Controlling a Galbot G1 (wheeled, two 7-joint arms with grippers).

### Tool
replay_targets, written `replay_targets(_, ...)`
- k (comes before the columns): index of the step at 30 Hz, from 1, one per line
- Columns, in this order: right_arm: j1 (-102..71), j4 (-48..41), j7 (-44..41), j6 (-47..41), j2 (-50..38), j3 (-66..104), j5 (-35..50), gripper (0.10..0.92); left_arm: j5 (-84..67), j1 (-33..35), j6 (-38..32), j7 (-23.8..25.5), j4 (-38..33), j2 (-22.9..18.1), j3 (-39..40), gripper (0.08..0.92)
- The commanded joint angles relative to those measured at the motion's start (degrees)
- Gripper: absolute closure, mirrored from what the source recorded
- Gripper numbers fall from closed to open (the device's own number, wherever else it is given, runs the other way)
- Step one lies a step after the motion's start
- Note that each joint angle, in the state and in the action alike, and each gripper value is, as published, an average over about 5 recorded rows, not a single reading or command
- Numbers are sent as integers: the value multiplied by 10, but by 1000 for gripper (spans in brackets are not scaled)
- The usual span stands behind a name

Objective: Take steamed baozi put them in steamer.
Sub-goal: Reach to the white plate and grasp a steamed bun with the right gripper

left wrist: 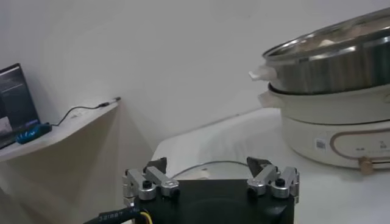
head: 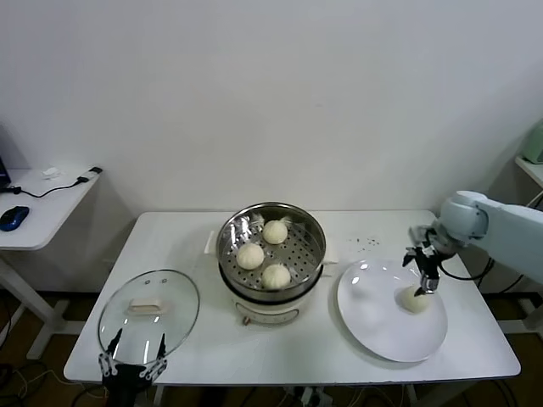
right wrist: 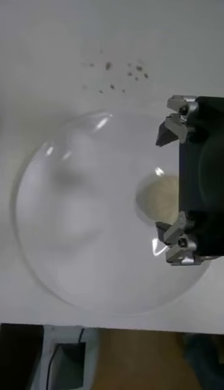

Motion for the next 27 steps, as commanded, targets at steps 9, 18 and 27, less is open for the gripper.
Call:
replay_targets(9,-177,-83,9,-17,6,156,-57,203,6,6,-6,-1,2,-7,-4,177)
replay_targets(18,-176,-111,9,-12,35,166,-58,203,9,6,-8,-2,6,-12,-2,177)
replay_targets(27,-174,-114,1,-9,41,163,-59,211,10,5,-7,-2,6,-12,-3,177)
